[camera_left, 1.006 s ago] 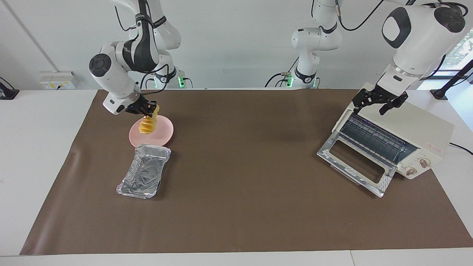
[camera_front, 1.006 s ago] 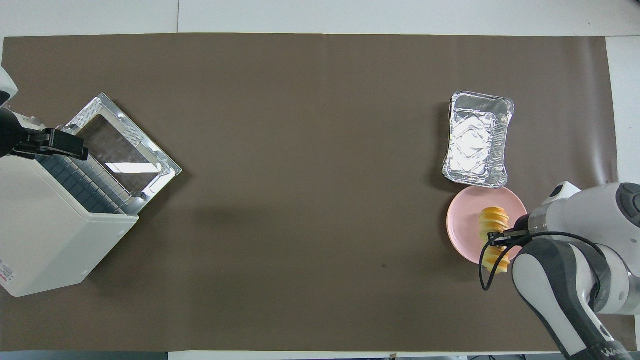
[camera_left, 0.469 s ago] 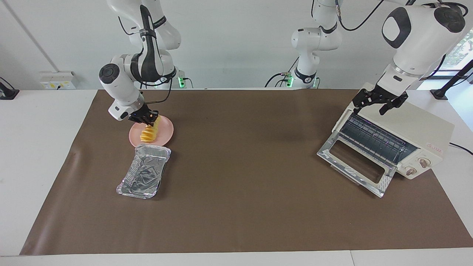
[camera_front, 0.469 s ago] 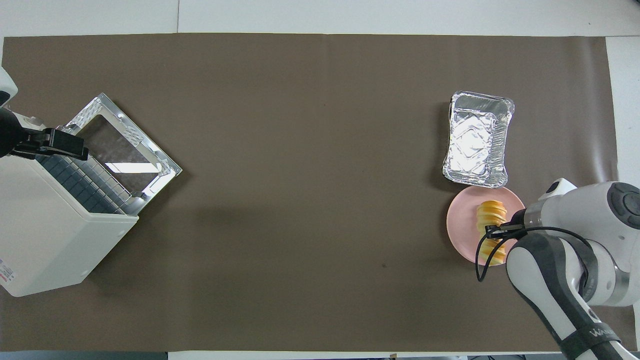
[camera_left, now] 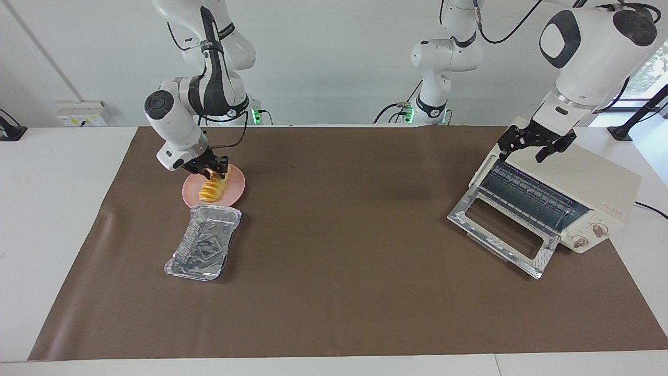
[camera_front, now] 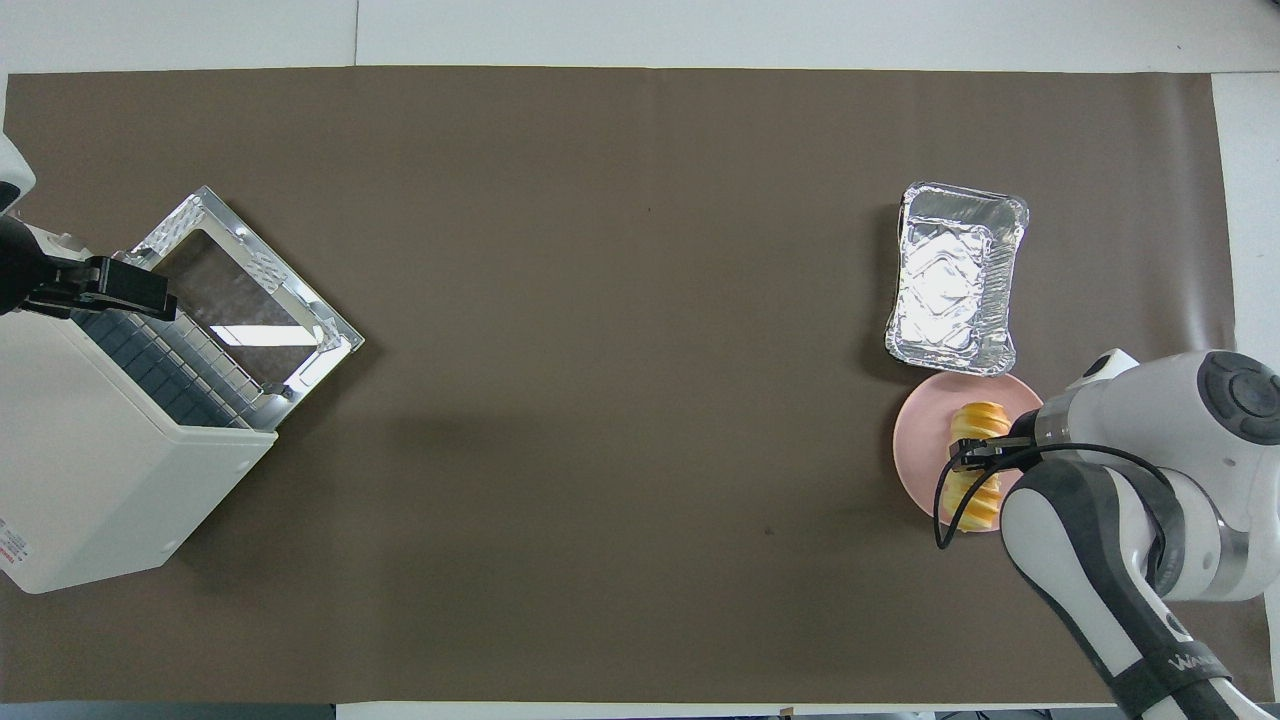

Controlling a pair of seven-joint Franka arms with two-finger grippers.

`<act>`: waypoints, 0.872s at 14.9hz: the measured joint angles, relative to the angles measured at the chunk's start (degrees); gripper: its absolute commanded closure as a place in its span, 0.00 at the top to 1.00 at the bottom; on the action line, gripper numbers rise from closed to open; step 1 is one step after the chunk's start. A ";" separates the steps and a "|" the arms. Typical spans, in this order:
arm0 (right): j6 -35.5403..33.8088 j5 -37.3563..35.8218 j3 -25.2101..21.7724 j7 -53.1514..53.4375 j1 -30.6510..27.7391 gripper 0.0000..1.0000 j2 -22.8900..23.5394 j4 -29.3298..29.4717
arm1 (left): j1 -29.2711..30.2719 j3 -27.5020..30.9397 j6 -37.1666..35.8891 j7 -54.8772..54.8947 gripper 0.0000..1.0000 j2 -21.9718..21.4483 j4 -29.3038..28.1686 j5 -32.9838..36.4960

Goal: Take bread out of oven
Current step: 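Lower the bread slices onto the pink plate with the right gripper, then open the right gripper and withdraw it from the plate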

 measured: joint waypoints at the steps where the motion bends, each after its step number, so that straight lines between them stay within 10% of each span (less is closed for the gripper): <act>1: -2.46 0.00 0.00 0.00 0.03 1.00 0.65 3.05 | 0.00 0.00 0.00 0.00 1.00 0.00 0.00 0.00; 13: -28.76 -0.91 -0.77 0.01 -1.06 1.00 2.30 38.69 | 0.00 0.00 0.00 0.00 1.00 0.00 0.00 0.00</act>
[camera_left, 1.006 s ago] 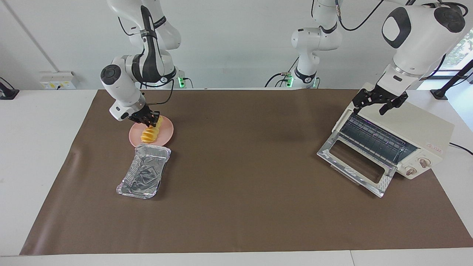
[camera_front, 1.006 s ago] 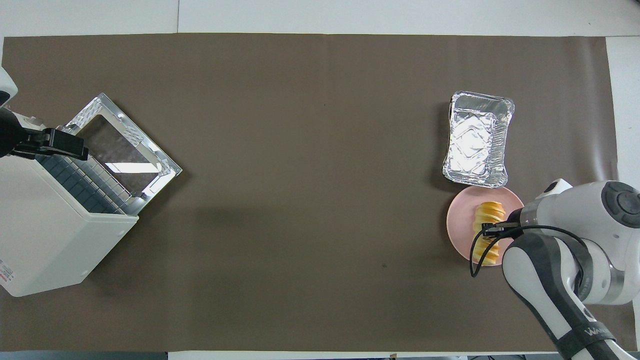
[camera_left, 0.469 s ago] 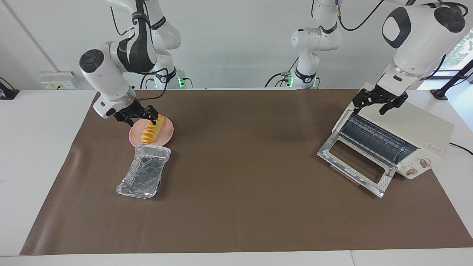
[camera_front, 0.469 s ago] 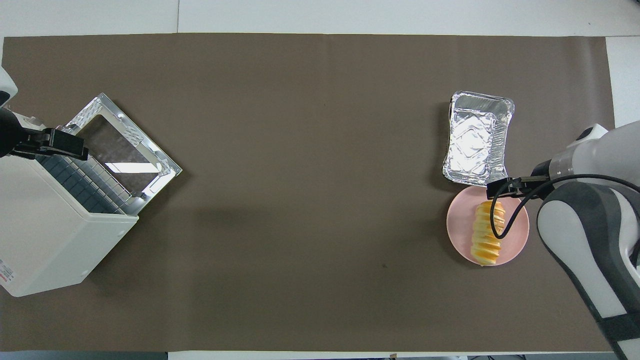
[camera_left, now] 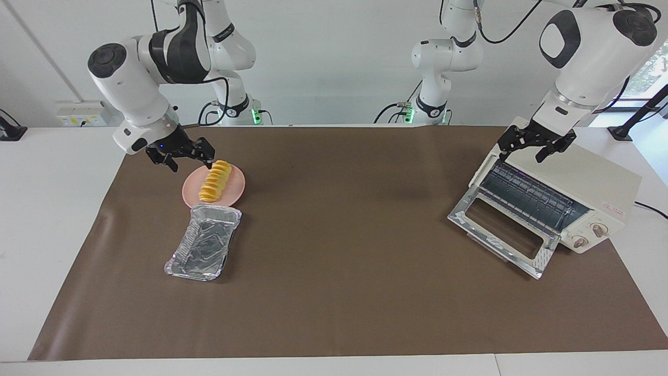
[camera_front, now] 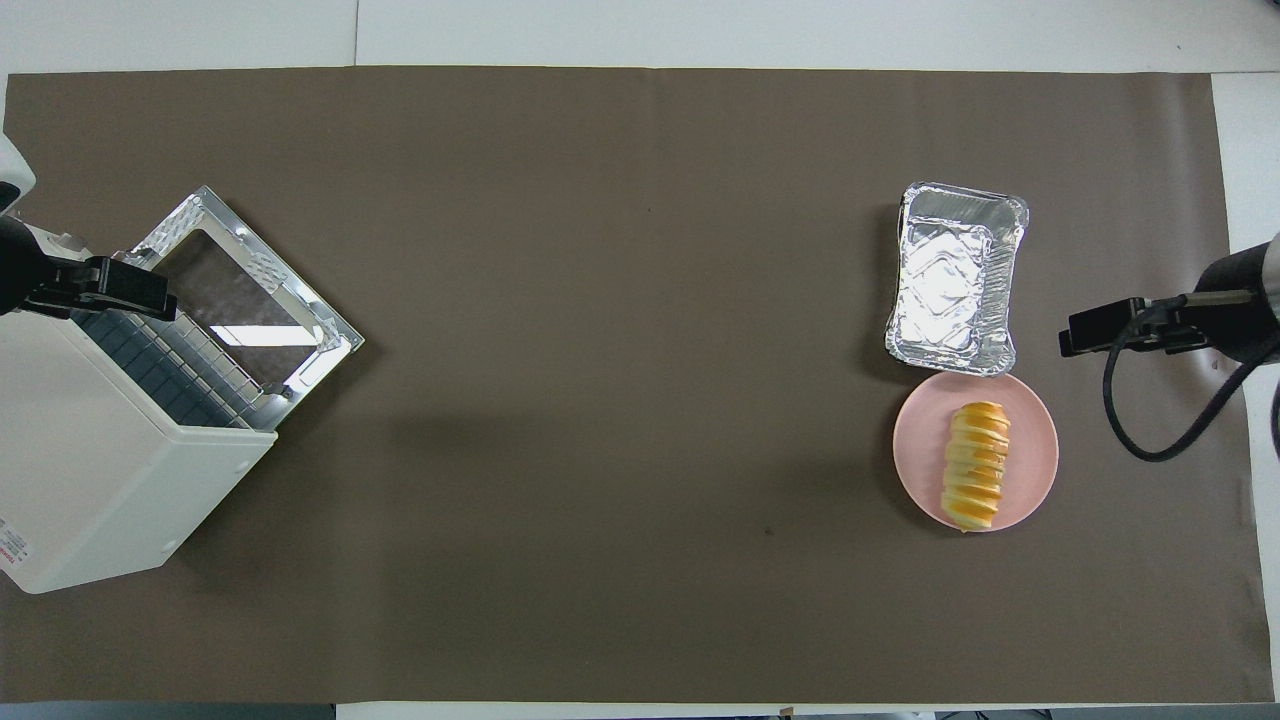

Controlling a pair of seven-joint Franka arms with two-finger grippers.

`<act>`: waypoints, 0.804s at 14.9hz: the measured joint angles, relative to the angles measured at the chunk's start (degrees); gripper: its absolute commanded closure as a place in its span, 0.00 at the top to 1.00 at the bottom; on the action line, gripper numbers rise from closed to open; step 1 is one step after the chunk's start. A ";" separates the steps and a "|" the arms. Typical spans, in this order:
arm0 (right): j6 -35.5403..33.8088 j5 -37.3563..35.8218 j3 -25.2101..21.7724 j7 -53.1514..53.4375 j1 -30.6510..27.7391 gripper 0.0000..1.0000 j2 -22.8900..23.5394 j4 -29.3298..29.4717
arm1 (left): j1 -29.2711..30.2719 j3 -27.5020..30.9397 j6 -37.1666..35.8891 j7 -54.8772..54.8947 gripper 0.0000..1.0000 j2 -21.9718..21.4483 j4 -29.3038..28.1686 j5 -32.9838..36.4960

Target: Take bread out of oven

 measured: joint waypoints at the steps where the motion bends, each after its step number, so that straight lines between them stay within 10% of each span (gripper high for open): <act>1: -0.62 -0.57 0.00 0.00 -0.11 1.00 -0.03 1.67 | 0.00 0.00 0.00 0.00 1.00 0.00 0.00 0.00; 12: -3.74 -4.02 0.13 0.00 -0.25 1.00 1.18 3.32 | 0.00 0.00 0.00 0.00 1.00 0.00 0.00 0.00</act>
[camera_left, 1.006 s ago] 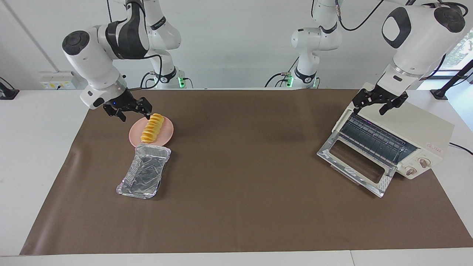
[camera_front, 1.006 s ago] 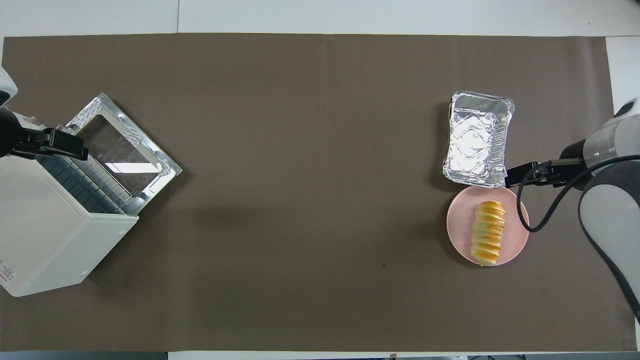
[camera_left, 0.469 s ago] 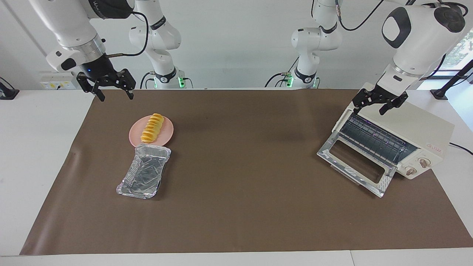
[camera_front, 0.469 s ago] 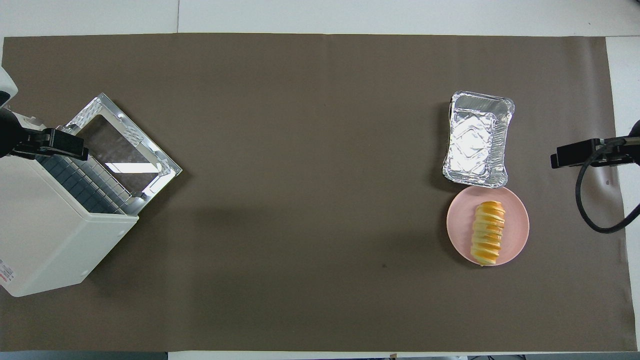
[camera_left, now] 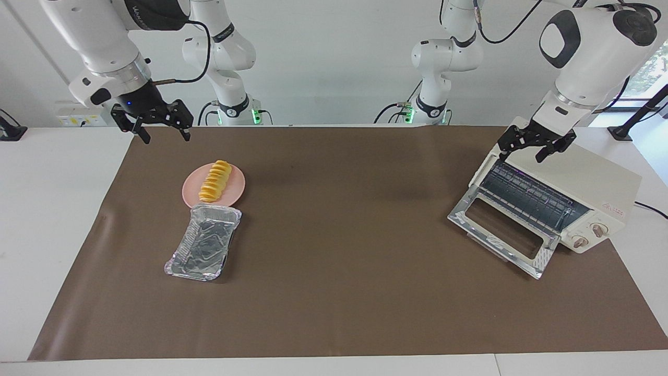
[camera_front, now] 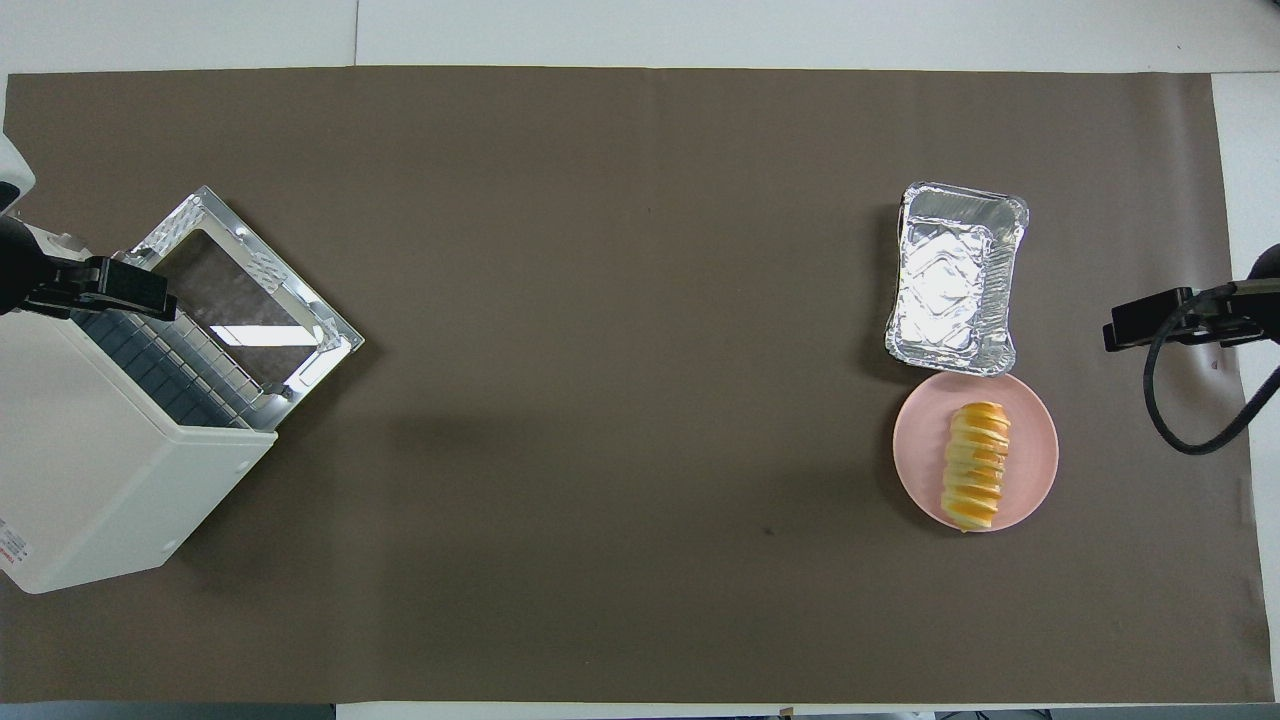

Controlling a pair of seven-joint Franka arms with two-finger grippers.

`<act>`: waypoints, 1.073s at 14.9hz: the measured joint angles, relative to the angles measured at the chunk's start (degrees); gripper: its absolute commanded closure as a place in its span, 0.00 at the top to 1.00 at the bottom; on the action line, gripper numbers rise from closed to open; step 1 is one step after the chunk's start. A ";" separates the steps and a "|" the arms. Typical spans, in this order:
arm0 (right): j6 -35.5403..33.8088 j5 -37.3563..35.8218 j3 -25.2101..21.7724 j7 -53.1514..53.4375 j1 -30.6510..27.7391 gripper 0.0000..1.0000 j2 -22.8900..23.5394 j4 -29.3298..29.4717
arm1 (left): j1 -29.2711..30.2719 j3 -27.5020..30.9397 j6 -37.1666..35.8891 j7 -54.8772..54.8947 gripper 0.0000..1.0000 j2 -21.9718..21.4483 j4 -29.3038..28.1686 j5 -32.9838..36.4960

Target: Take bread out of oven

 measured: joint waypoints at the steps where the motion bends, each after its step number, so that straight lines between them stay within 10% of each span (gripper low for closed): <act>1: -0.01 -0.81 0.00 0.00 0.00 1.00 0.00 0.00 | 0.00 0.00 0.00 0.00 1.00 0.00 0.00 0.00; 16: -2.56 -2.38 -0.08 0.00 -0.06 1.00 0.00 0.00 | 0.00 0.00 0.00 0.00 1.00 0.00 0.00 0.00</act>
